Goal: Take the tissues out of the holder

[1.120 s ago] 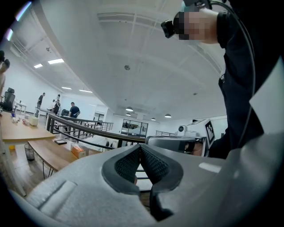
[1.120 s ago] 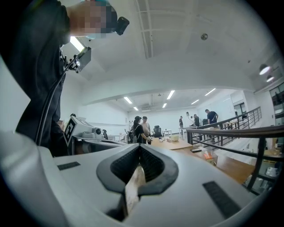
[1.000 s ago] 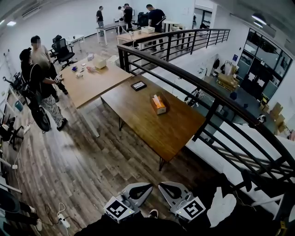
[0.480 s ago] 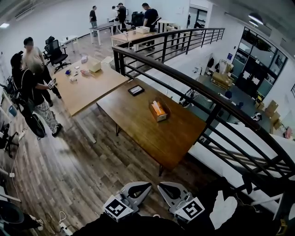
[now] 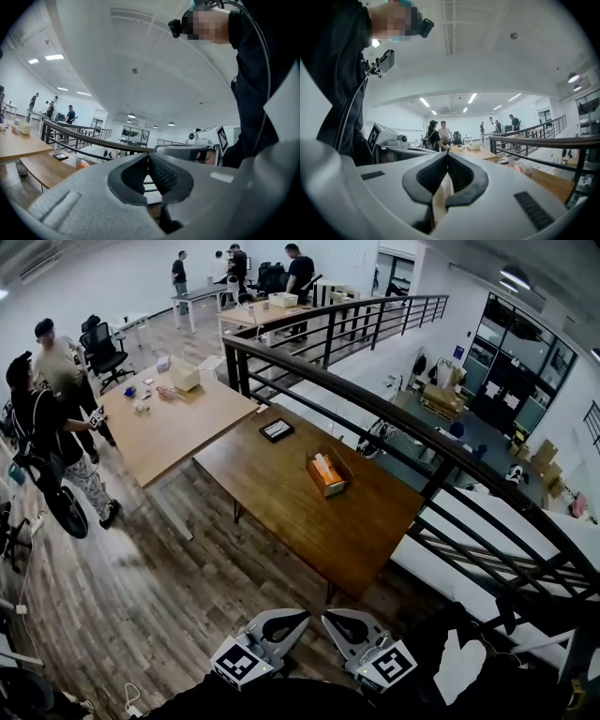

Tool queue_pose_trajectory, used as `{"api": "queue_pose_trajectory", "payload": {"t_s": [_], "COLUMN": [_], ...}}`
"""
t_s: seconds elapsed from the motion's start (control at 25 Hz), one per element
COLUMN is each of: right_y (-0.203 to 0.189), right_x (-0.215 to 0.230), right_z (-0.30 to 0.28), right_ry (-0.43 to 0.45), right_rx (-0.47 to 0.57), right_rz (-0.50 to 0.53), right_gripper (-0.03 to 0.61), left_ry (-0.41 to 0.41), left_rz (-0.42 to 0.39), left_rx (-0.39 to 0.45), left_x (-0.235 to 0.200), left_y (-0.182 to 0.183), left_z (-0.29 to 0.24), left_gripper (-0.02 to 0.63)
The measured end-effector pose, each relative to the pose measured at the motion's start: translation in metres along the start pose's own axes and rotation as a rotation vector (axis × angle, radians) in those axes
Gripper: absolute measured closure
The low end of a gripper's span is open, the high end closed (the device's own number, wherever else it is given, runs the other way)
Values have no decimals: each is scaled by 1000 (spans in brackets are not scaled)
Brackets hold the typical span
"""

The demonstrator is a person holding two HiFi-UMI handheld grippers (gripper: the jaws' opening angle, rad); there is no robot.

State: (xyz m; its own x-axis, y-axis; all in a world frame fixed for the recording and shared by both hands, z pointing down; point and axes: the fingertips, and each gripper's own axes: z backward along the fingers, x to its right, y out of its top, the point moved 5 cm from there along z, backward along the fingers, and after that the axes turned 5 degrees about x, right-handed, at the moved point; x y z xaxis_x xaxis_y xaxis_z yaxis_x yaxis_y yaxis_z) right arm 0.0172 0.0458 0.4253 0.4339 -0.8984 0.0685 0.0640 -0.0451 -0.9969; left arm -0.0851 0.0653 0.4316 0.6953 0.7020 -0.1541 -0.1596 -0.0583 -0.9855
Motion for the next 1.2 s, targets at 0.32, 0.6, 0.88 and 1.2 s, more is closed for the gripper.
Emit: {"api": "queue_pose_trajectory", "payload": {"t_s": [0.32, 0.6, 0.88, 1.2], "right_y": [-2, -5, -7, -7], "right_x": [0, 0, 1, 14], "right_z": [-49, -76, -86, -90], "right_ry": [-34, -66, -88, -83], "right_rx": [-19, -29, -40, -34], "right_rz": [4, 13, 6, 0], "right_gripper": [574, 574, 574, 574], "left_ry": [-33, -58, -62, -59], "left_rz": [19, 26, 42, 36], "left_rx": [-8, -4, -15, -17], "left_x": [-49, -78, -95, -99], "left_y": [4, 8, 8, 11], "left_z": [16, 29, 33, 23], "left_gripper": [604, 604, 604, 604]}}
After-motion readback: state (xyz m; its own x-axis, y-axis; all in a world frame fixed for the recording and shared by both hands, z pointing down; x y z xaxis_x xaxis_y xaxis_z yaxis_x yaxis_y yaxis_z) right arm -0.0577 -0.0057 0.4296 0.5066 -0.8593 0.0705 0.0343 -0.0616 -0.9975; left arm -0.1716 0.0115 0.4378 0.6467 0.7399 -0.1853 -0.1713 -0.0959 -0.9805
